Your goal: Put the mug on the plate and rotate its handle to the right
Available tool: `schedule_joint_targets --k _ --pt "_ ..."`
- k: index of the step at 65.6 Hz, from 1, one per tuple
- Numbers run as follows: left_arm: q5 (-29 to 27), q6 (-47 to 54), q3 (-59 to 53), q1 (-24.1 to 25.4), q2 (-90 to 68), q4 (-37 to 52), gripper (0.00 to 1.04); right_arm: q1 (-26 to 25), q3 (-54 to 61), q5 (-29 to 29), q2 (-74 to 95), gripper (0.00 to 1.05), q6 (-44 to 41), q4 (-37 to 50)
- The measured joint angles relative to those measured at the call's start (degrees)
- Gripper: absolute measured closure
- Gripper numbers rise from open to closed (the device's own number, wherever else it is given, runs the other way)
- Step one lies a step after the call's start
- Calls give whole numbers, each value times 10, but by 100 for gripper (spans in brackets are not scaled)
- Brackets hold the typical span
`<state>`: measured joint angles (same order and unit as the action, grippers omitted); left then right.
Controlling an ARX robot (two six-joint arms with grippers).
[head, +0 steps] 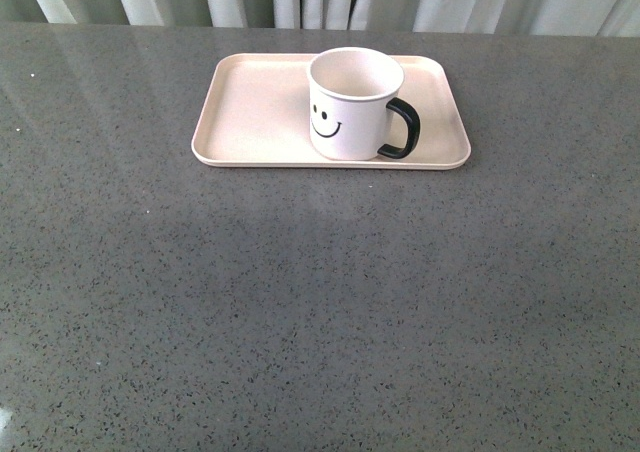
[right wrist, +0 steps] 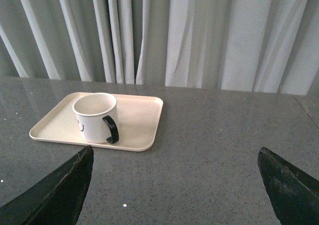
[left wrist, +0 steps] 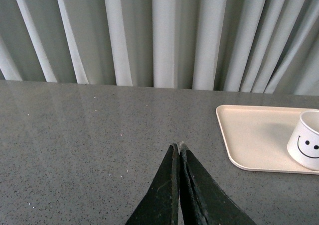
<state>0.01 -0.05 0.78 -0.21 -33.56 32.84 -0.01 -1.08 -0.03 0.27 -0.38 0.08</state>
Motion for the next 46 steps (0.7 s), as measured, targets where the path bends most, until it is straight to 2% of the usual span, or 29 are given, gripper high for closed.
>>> schedule_joint_targets --k 23,46 --pt "0 0 0 0 130 -123 103 0 0 0 0 9 0 0" --pt "0 0 0 0 198 -190 103 0 0 0 0 9 0 0"
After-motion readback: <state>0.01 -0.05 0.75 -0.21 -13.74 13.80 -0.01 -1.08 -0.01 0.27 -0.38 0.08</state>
